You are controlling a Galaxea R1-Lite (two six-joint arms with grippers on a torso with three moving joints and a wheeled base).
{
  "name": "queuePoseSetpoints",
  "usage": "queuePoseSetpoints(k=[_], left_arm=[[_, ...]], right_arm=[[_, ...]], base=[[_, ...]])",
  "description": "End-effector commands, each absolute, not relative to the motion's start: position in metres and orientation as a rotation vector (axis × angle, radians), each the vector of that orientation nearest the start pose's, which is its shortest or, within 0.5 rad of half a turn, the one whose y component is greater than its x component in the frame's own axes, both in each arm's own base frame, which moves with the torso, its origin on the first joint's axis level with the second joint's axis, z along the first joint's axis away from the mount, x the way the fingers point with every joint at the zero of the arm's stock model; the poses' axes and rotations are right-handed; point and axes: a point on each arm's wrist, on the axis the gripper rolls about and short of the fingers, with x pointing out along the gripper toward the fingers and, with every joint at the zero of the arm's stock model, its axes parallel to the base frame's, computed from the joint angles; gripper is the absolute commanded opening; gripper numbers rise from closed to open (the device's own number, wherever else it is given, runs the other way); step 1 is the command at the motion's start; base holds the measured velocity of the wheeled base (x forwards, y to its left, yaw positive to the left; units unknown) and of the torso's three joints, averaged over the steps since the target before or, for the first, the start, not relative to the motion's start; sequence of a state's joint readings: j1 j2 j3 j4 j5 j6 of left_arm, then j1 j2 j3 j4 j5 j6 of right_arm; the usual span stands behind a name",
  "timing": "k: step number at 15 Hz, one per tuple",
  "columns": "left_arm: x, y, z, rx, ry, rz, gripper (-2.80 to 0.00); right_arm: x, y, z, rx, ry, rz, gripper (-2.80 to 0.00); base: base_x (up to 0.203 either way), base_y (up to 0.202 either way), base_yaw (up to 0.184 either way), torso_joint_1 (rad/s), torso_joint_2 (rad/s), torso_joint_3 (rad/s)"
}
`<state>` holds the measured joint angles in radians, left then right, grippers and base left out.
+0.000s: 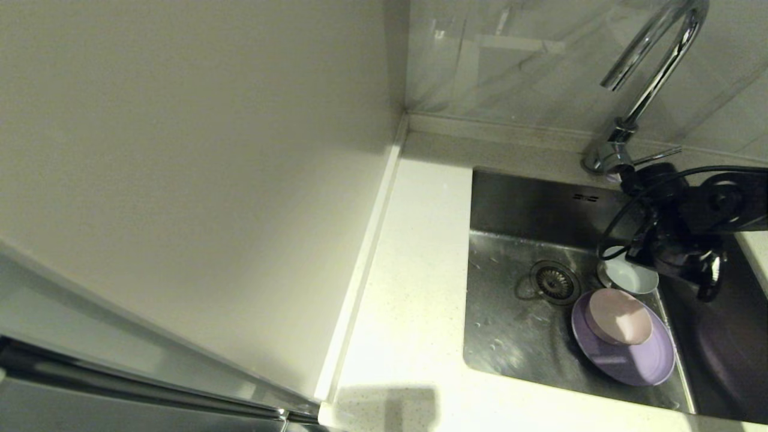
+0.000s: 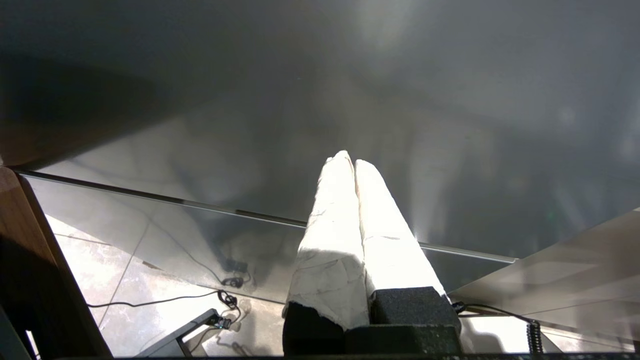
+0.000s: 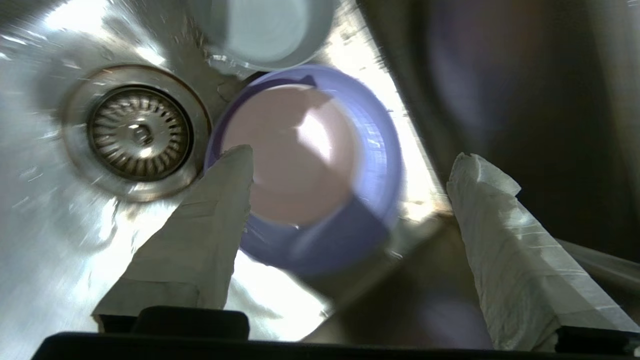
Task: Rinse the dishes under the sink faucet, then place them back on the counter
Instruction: Put a bowl into the sink
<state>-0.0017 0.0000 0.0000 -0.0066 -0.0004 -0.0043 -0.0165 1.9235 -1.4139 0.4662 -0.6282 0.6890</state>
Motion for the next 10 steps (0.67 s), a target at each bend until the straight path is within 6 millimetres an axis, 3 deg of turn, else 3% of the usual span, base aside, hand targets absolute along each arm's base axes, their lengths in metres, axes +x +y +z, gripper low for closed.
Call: queuePoseSetpoints(k=[1,6,10], left_arm=[[-0.023,0.000,0.075,-0.005,-0.004,0.000,-2.80],[-0.023,0.000,0.075,-0.005,-0.004,-0.001,-2.80],[-0.023,0.000,0.076,-0.005,-0.006,-0.002,-2.80]], right_arm=[[0.271,-0.019,0.244,0.365,0.537,-0.832,0.00],[0.138,-0.025,0.277,0.277,0.393,-0.792,0.00],[0.045,-0.020,0.294,0.143,0.213,-0.769,0.00]], base=[[0.000,0.000,0.000,0.000,0.00,0.000],[0.000,0.000,0.000,0.000,0.00,0.000],[0.000,0.000,0.000,0.000,0.00,0.000]])
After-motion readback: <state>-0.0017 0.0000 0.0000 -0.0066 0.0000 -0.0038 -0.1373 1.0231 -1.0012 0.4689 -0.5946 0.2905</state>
